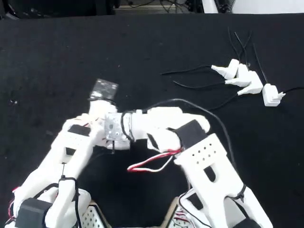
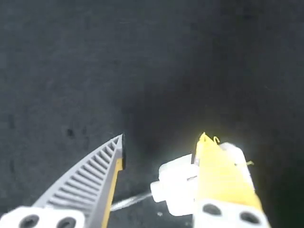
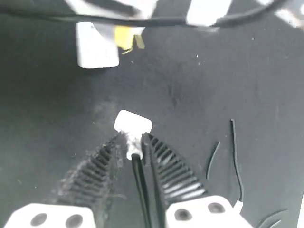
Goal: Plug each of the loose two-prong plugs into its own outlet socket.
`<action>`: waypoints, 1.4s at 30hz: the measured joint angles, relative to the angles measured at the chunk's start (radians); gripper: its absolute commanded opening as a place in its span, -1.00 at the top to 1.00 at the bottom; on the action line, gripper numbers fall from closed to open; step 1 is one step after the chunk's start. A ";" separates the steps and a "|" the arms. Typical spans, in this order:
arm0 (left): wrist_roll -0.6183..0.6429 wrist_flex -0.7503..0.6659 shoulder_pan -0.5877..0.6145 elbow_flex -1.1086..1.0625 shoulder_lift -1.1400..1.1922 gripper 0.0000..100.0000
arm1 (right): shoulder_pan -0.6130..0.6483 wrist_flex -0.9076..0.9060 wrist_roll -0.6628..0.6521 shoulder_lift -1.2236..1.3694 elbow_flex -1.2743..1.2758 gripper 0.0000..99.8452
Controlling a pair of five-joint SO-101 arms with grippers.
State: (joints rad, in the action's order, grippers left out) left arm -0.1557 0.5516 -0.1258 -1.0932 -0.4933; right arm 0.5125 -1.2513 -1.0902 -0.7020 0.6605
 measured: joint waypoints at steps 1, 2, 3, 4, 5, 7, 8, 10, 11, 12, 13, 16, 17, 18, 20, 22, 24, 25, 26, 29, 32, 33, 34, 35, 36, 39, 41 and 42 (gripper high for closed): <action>-0.011 0.014 -0.015 0.000 0.000 0.50 | -0.011 0.000 0.000 0.000 0.000 0.98; -0.017 0.028 -0.025 0.000 0.000 0.50 | -0.021 0.000 0.000 0.000 0.000 0.98; -0.020 0.037 -0.029 0.000 0.000 0.50 | -0.025 0.000 0.000 0.000 0.000 0.98; -0.023 0.048 -0.029 0.000 0.000 0.50 | -0.029 0.000 0.000 0.000 0.000 0.98; -0.025 0.061 -0.028 0.000 0.000 0.50 | -0.034 0.000 0.000 0.000 0.000 0.98; -0.025 0.100 -0.023 0.017 0.000 0.50 | -0.037 0.000 0.000 0.000 0.005 0.98; -0.026 0.129 -0.014 0.035 0.000 0.50 | -0.035 0.000 0.000 0.000 0.015 0.98; -0.026 0.204 0.029 0.084 -0.011 0.50 | -0.031 0.017 0.008 0.000 0.054 0.98; -0.026 0.245 0.057 0.103 -0.031 0.50 | -0.025 0.037 0.028 0.000 0.078 0.98; -0.026 0.287 0.086 0.120 -0.055 0.50 | -0.017 0.064 0.049 0.000 0.104 0.98; -0.025 0.325 0.117 0.132 -0.086 0.50 | -0.008 0.094 0.068 0.000 0.124 0.98; -0.025 0.394 0.219 0.141 -0.207 0.50 | 0.048 0.147 0.130 0.000 0.153 0.98; -0.025 0.407 0.249 0.137 -0.247 0.50 | 0.077 0.149 0.141 0.000 0.155 0.98; -0.025 0.407 0.278 0.120 -0.287 0.50 | 0.104 0.149 0.147 0.000 0.155 0.98; -0.025 0.379 0.324 0.037 -0.342 0.50 | 0.169 0.153 0.150 0.000 0.155 0.98; -0.028 0.319 0.353 -0.068 -0.362 0.50 | 0.204 0.155 0.150 0.020 0.155 0.98; -0.028 0.262 0.379 -0.161 -0.367 0.50 | 0.207 0.152 0.144 0.081 0.129 0.98; -0.028 0.250 0.388 -0.181 -0.368 0.50 | 0.207 0.141 0.143 0.124 0.101 0.98; -0.028 0.241 0.400 -0.187 -0.367 0.50 | 0.207 0.123 0.140 0.173 0.068 0.98; 0.018 0.224 0.448 -0.195 -0.344 0.50 | 0.215 0.074 0.129 0.311 -0.048 0.98; 0.068 0.204 0.503 -0.195 -0.305 0.50 | 0.215 0.041 0.129 0.414 -0.147 0.98; 0.078 0.195 0.512 -0.195 -0.290 0.50 | 0.215 0.032 0.129 0.443 -0.170 0.98; 0.089 0.186 0.522 -0.193 -0.270 0.50 | 0.215 0.029 0.132 0.466 -0.192 0.98; 0.098 0.175 0.529 -0.193 -0.250 0.50 | 0.215 0.026 0.147 0.486 -0.206 0.98; 0.103 0.164 0.532 -0.193 -0.232 0.50 | 0.215 0.025 0.161 0.500 -0.219 0.98; 0.104 0.153 0.529 -0.180 -0.169 0.50 | 0.215 0.025 0.199 0.519 -0.235 0.98; 0.106 0.153 0.532 -0.155 -0.129 0.50 | 0.215 0.014 0.221 0.519 -0.236 0.98; 0.109 0.153 0.534 -0.143 -0.109 0.50 | 0.215 0.002 0.227 0.519 -0.242 0.98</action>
State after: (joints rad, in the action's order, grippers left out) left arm -0.0468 0.7050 0.4081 -1.2359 -0.6022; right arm 0.7273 -1.2497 -0.8631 -0.1834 0.4181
